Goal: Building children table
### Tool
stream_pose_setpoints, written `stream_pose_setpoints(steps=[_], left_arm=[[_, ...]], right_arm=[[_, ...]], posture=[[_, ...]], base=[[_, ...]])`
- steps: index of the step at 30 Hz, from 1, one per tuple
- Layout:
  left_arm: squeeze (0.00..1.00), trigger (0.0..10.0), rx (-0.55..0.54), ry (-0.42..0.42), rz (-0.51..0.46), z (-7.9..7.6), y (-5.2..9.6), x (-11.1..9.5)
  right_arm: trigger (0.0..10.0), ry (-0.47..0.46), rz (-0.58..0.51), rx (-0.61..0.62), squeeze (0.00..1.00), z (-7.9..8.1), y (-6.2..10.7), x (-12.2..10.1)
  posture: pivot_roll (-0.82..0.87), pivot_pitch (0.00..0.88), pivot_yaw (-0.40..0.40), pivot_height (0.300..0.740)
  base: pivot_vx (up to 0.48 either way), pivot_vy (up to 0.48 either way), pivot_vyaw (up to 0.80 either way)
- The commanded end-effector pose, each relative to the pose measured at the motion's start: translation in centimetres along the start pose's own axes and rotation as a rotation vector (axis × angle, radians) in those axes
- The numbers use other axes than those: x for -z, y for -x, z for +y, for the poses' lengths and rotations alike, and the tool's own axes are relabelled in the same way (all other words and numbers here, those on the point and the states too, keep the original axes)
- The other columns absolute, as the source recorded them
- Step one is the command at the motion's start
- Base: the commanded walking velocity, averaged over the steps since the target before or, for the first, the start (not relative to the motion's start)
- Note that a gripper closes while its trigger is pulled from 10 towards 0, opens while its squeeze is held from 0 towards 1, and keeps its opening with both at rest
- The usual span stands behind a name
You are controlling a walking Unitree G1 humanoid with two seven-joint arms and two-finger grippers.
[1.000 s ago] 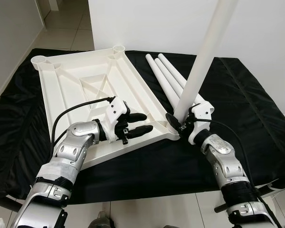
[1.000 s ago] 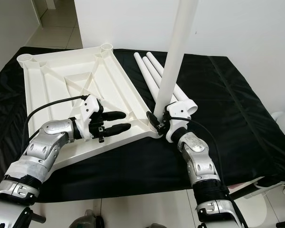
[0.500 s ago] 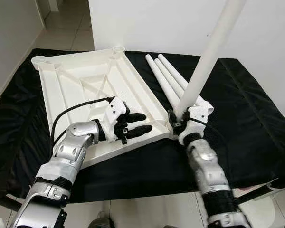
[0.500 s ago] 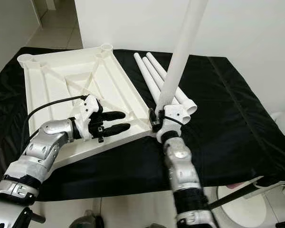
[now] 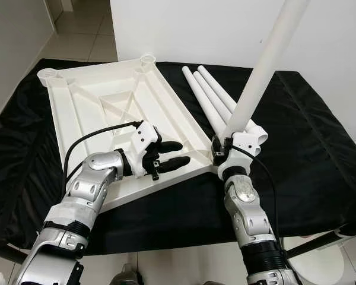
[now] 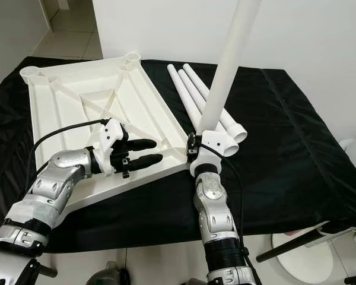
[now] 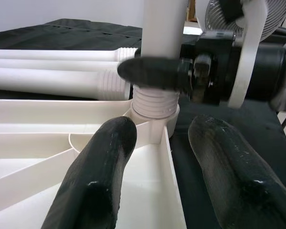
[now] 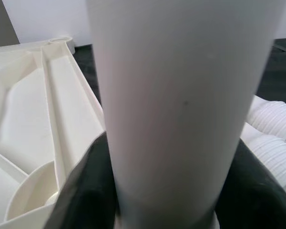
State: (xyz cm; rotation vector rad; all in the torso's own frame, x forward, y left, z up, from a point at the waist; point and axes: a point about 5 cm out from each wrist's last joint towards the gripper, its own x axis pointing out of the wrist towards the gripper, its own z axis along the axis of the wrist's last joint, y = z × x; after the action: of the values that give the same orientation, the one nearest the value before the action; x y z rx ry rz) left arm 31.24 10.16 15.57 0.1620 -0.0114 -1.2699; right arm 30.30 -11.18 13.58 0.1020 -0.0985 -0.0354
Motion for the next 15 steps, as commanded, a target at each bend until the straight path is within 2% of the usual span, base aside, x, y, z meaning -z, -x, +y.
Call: stream_pose_setpoints(steps=[1,2,5,7,8,9,10,15], left_arm=[[0.00,10.0,-0.004,-0.014,0.004,0.1,-0.1,-0.1],[0.00,10.0,-0.004,-0.014,0.004,0.1,-0.1,-0.1],[0.00,10.0,-0.006,-0.012,0.003,0.0,-0.1,0.0],[0.00,10.0,-0.007,-0.013,0.002,-0.1,-0.2,0.0],[0.00,10.0,-0.011,-0.011,-0.004,-0.2,-0.3,0.1],[0.00,10.0,-0.014,-0.010,-0.008,-0.2,-0.3,0.1],[0.00,10.0,-0.026,0.001,-0.012,-0.2,-0.4,0.2],[0.00,10.0,-0.043,0.020,-0.012,-0.8,-0.9,0.9]], right_arm=[[10.0,-0.069,0.002,0.012,1.00,0.6,1.0,0.3],[10.0,-0.069,0.002,0.012,1.00,0.6,1.0,0.3],[10.0,-0.039,-0.029,-0.047,1.00,-1.3,1.3,-0.3],[10.0,-0.033,-0.029,-0.071,1.00,-1.4,1.3,-0.3],[10.0,-0.023,-0.029,-0.117,0.85,-1.4,1.4,-0.4],[10.0,-0.018,-0.031,-0.128,0.85,-1.5,1.4,-0.5],[10.0,-0.017,-0.030,-0.154,0.00,-1.6,1.5,-0.5],[10.0,0.012,-0.025,-0.236,0.00,-1.9,1.5,-0.5]], posture=[[0.02,0.000,-0.051,0.740],[0.02,0.000,-0.051,0.740],[0.02,0.000,-0.046,0.740],[0.02,0.000,-0.046,0.740],[0.02,0.000,-0.047,0.740],[0.02,0.000,-0.047,0.740],[0.02,0.000,-0.045,0.740],[0.01,0.000,-0.042,0.740]], base=[[0.000,0.000,0.00],[0.000,0.000,0.00],[0.000,0.000,0.00],[0.000,0.000,0.00],[0.000,0.000,0.00],[0.000,0.000,0.00],[0.000,0.000,0.00],[0.000,0.000,0.00]])
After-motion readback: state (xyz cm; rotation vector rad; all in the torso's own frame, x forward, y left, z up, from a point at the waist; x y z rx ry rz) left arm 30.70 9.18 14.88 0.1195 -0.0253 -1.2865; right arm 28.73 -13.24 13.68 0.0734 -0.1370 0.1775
